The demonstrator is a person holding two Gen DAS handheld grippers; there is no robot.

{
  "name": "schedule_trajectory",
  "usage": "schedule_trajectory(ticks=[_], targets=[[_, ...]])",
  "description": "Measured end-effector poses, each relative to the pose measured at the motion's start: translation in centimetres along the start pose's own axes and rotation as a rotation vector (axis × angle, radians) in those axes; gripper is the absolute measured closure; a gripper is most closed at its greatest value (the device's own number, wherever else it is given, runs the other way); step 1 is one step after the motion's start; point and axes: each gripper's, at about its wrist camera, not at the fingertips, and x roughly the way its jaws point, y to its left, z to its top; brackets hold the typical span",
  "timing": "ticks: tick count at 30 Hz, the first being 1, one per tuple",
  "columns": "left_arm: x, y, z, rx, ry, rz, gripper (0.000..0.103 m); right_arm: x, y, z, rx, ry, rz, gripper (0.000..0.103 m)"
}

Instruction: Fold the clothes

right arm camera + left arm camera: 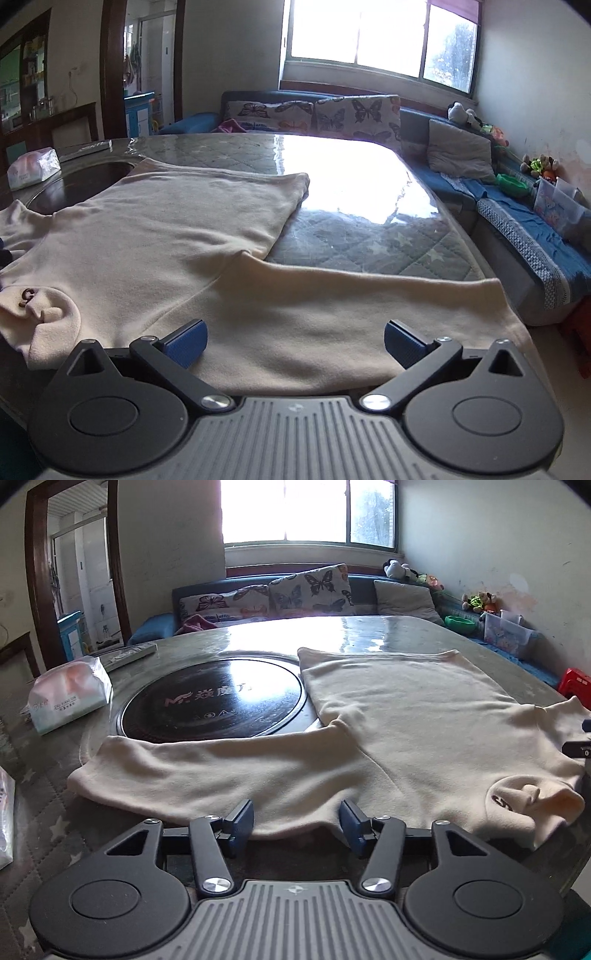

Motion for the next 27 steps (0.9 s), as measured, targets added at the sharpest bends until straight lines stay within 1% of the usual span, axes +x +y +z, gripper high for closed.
schedule_trajectory(ticks=[2, 4, 5, 6, 10, 15, 21, 23, 24, 26, 27], targets=[[-0.3, -0.3, 0.6, -0.002, -0.012, -0.006, 0.043, -0.1, -0.2, -0.2, 0.012, 0.004, 0.001, 0.000], [-0.5, -1.1, 1.4, 0.001, -0.038, -0.029, 0.036, -0.5, -0.5, -0.3, 0.026, -0.001, -0.008, 0.000], [-0.6, -1.5, 1.9, 0.005, -0.051, -0.043, 0.029, -0.7, -0.8, -0.4, 0.036, -0.005, -0.019, 0.000], [-0.7, -2.1, 2.4, 0.011, -0.065, -0.060, 0.026, -0.8, -1.2, -0.4, 0.049, -0.007, -0.027, 0.000], [-0.3, -5.3, 4.3, 0.054, -0.104, -0.150, 0.023, -1.2, -3.4, -0.6, 0.129, -0.006, -0.076, 0.001], [0.9, -9.8, 5.4, 0.134, -0.105, -0.252, 0.022, -1.4, -7.3, -1.0, 0.250, -0.003, -0.161, 0.009], [1.8, -13.9, 5.6, 0.198, -0.091, -0.339, 0.022, -1.0, -12.2, -1.4, 0.393, 0.001, -0.276, 0.025], [2.0, -14.9, 5.7, 0.211, -0.088, -0.359, 0.022, -0.7, -13.3, -1.5, 0.418, -0.002, -0.289, 0.035], [2.1, -15.4, 5.8, 0.216, -0.084, -0.369, 0.022, -0.6, -13.5, -1.5, 0.418, -0.004, -0.293, 0.037], [2.3, -16.3, 5.7, 0.230, -0.076, -0.387, 0.023, -0.4, -14.0, -1.4, 0.417, -0.007, -0.301, 0.051], [2.4, -16.8, 5.6, 0.240, -0.073, -0.395, 0.023, -0.2, -14.1, -1.4, 0.413, -0.007, -0.308, 0.055]])
